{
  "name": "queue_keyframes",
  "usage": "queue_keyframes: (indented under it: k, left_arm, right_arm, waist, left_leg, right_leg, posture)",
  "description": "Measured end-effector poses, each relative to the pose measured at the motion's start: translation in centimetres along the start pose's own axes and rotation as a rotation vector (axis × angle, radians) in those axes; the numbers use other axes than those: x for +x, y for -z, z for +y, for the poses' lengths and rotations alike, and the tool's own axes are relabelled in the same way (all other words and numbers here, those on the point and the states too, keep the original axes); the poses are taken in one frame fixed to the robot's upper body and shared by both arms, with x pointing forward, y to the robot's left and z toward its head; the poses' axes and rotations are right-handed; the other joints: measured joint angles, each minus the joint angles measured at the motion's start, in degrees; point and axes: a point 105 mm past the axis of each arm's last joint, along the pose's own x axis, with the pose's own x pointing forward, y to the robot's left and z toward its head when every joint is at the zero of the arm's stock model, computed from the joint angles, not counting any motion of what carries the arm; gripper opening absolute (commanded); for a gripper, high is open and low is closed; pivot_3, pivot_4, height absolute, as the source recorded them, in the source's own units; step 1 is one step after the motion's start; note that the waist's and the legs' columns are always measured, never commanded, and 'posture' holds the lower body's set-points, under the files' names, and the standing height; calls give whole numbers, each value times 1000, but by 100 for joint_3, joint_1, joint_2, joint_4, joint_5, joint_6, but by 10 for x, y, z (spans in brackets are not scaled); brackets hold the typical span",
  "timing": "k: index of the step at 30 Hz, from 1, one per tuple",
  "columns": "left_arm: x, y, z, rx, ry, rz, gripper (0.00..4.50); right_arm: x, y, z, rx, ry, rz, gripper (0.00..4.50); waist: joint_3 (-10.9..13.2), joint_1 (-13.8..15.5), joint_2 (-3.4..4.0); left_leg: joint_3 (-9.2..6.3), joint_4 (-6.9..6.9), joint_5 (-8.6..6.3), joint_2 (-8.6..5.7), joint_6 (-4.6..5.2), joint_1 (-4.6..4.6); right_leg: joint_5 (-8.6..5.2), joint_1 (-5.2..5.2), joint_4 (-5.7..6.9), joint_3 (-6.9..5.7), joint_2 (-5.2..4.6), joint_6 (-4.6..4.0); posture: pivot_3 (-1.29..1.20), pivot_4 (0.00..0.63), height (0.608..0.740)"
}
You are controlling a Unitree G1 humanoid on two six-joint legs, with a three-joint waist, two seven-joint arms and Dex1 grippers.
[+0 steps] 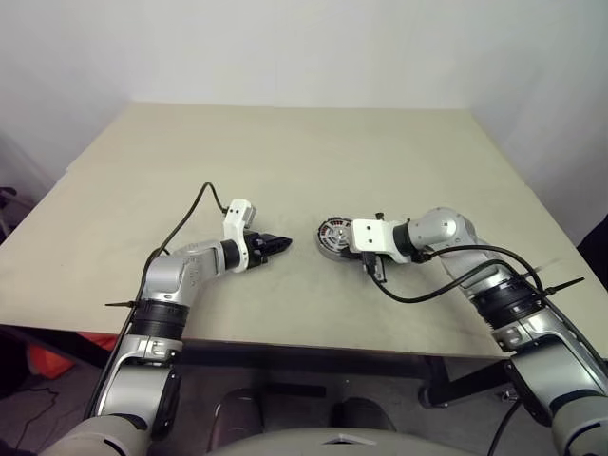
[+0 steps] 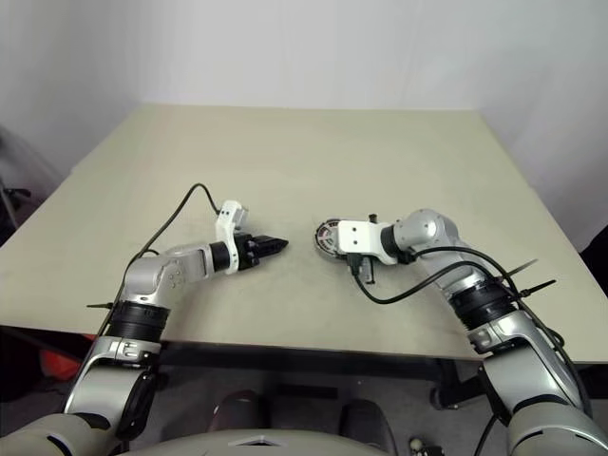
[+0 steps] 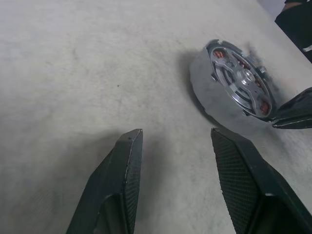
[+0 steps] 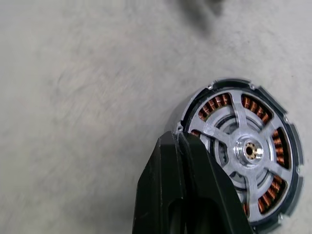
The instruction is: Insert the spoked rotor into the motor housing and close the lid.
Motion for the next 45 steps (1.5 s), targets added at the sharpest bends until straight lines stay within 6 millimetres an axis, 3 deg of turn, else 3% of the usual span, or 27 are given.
queue_keyframes:
  k: [8, 22, 30, 33, 35, 36, 40, 43, 45]
  left_arm:
    - [-2, 1, 3, 3, -17, 2, 2359]
    - [-2, 3, 10, -3, -44, 7, 2359]
    - [-4, 1, 15, 0, -64, -5, 2359]
    - [-4, 1, 15, 0, -65, -6, 2359]
    - [-5, 1, 16, 0, -65, -6, 2359]
    - [-6, 0, 16, 2, -66, -6, 2359]
    - [-14, -6, 22, 11, -70, -17, 2359]
    - [-28, -22, 31, 35, -81, -39, 2359]
    - [-36, -33, 34, 67, -78, -66, 2359]
  right_arm:
    - [8, -7, -4, -5, 33, -10, 22]
    - [24, -44, 20, -42, -3, -95, 22]
    - [36, -49, 18, -15, 11, -107, 22]
    - [37, -49, 17, -12, 5, -108, 590]
    - [37, -50, 18, -11, -2, -110, 1211]
    - [36, -50, 18, -11, -5, -111, 1519]
    - [25, -58, 15, -5, 25, -150, 1519]
    - [-3, -81, 2, 51, 111, -262, 1519]
    - [-21, -83, -10, 164, 209, -316, 1519]
  waist:
    - [0, -2, 0]
    - [0, 8, 0]
    - [0, 7, 0]
    - [0, 7, 0]
    - [0, 18, 0]
    - [0, 19, 0]
    - [1, 29, 0]
    - [2, 44, 1]
    - [1, 59, 0]
  left_leg:
    - [0, 0, 6, 16, -11, -4]
    - [1, -10, 10, 28, -18, -33]
    - [0, -11, 22, 31, -40, -30]
    - [0, -11, 23, 31, -42, -28]
    - [0, -11, 24, 31, -43, -29]
    - [0, -11, 24, 31, -44, -29]
    - [-1, -12, 25, 30, -44, -33]
    - [-1, -15, 25, 32, -45, -29]
    - [-1, -16, 25, 31, -45, -16]
  right_leg:
    - [4, -8, 0, 1, 14, -7]
    - [3, -45, -2, 2, 29, -11]
    - [8, -44, 1, 2, 30, -17]
    - [9, -42, 1, 3, 30, -18]
    - [9, -42, 1, 2, 30, -18]
    - [9, -42, 0, 2, 30, -18]
    - [9, -46, -1, 2, 31, -18]
    - [9, -43, -2, 2, 33, -18]
    - [8, -30, -5, 4, 33, -18]
  posture:
    - [0, 0, 740]
    - [0, 0, 740]
    - [0, 0, 740]
    - [0, 0, 740]
    - [0, 0, 740]
    - [0, 0, 740]
    - [0, 0, 740]
    - [0, 0, 740]
    - [0, 0, 740]
